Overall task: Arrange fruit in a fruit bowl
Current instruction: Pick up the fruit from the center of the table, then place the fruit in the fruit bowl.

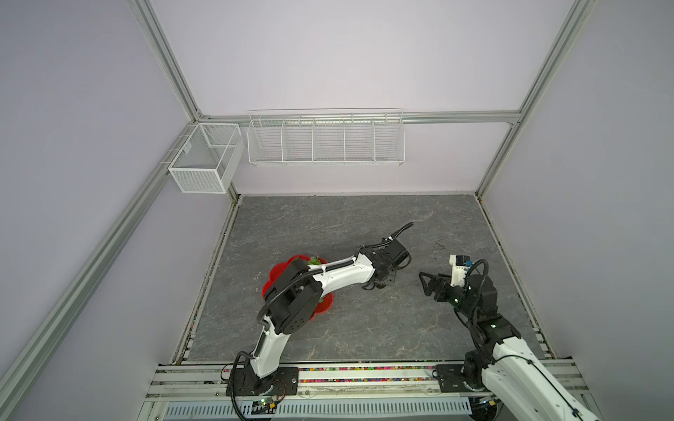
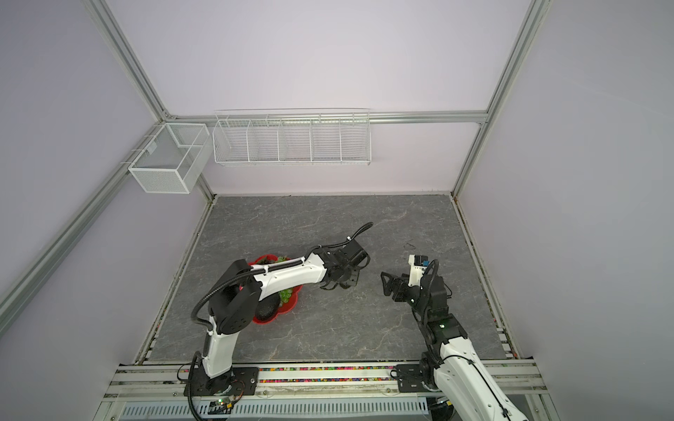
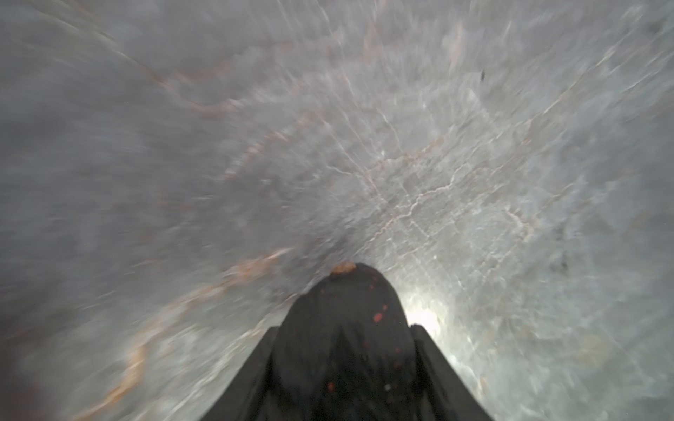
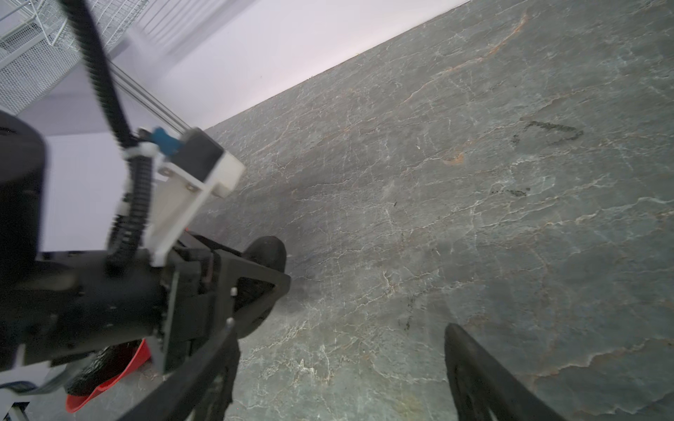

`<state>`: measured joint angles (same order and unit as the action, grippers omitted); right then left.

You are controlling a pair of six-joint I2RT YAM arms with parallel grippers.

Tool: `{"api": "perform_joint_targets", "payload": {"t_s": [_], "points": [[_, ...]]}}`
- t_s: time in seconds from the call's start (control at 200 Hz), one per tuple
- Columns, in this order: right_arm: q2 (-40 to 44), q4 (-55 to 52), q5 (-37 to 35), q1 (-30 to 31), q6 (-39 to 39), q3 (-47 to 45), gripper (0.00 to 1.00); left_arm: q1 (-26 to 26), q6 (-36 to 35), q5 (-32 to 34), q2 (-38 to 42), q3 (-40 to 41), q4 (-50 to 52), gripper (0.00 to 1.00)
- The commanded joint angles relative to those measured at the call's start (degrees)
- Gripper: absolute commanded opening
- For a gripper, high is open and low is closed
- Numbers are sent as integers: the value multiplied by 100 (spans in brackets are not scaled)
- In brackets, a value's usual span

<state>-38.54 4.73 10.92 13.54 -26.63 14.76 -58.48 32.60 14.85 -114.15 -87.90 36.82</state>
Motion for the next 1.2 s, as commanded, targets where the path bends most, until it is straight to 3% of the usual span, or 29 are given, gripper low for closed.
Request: {"api": "perform_joint_targets", "payload": {"t_s": [0.0,0.115,0.28,0.39,0.54,0.695,0.945,1.065,1.13,1.195], "points": [[-322,689,597,56,95,-72,89,80,-89,705,724,289,213,36],[-1132,1424,1285,337,104,44,89,308,-29,892,1374,890,210,36],[-2535,2481,2438,1214,175,470,89,777,107,1215,2345,1781,486,35],[-3032,3039,2806,1656,90,637,88,1228,256,1494,2941,2342,979,36],[-3060,2813,2781,2010,388,790,88,1743,501,2086,3574,2903,1512,36],[-2832,2308,2485,2074,697,839,88,2239,465,1915,3834,3247,1500,36],[-2764,2068,2330,2074,831,870,89,2350,656,1465,3649,3470,1715,39],[-2740,2045,2295,2066,834,870,88,2350,778,1396,3780,3698,1674,49],[-2737,2032,2274,2078,838,874,89,2350,758,1332,3951,3776,1544,62],[-2728,2018,2271,2078,847,868,89,2350,704,1341,4148,3796,1426,66]]}}
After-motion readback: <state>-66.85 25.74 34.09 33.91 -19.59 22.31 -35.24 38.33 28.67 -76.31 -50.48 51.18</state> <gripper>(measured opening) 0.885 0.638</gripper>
